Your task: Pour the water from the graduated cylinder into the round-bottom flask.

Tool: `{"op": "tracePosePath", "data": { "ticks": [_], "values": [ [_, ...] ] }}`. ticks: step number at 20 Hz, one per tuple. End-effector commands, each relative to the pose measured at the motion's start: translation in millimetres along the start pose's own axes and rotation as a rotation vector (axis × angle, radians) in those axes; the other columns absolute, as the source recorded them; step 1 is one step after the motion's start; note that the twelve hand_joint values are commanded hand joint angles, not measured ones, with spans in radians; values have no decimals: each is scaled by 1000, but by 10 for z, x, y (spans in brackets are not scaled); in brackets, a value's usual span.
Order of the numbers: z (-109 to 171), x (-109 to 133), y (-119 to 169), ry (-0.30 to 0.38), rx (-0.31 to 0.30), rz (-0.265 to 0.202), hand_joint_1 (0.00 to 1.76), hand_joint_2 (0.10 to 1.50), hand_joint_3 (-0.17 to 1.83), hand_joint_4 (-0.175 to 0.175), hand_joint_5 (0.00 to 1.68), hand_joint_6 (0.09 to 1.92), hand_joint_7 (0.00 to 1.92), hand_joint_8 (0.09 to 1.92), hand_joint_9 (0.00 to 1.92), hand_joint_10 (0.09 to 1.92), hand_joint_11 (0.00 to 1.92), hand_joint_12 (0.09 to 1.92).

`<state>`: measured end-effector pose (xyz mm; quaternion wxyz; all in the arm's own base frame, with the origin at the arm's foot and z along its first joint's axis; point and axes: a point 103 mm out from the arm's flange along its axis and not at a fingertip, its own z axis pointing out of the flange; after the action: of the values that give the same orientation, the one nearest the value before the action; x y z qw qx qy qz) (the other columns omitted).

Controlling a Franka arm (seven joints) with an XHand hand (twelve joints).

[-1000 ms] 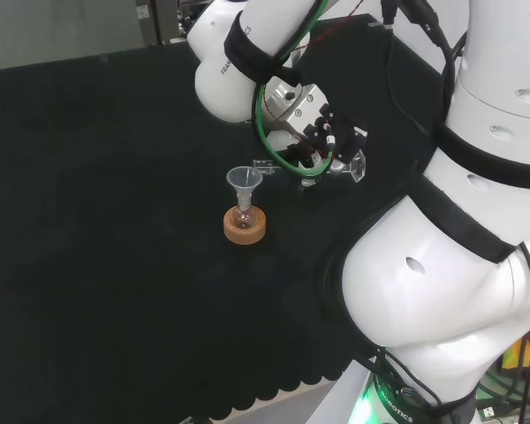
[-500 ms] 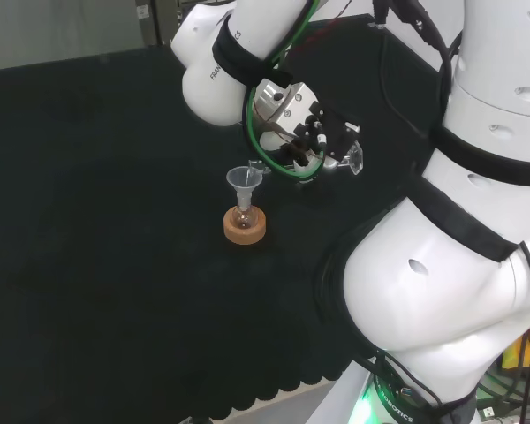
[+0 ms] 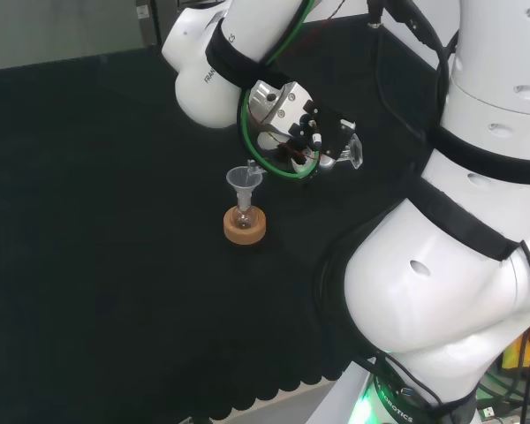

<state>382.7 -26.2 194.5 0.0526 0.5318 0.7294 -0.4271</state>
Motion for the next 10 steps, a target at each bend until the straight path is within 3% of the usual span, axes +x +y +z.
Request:
{"op": "tracePosePath", "data": {
  "ticks": [1,10],
  "values": [
    [-20,-4,-9,-31,5,11,1271,1077,9,-175,1039,919,1074,886,1494,87,1255,718],
    [-65,-12,-42,-77,-2,20,1271,1077,8,-175,1039,920,1074,887,1492,87,1254,717]
  ]
}}
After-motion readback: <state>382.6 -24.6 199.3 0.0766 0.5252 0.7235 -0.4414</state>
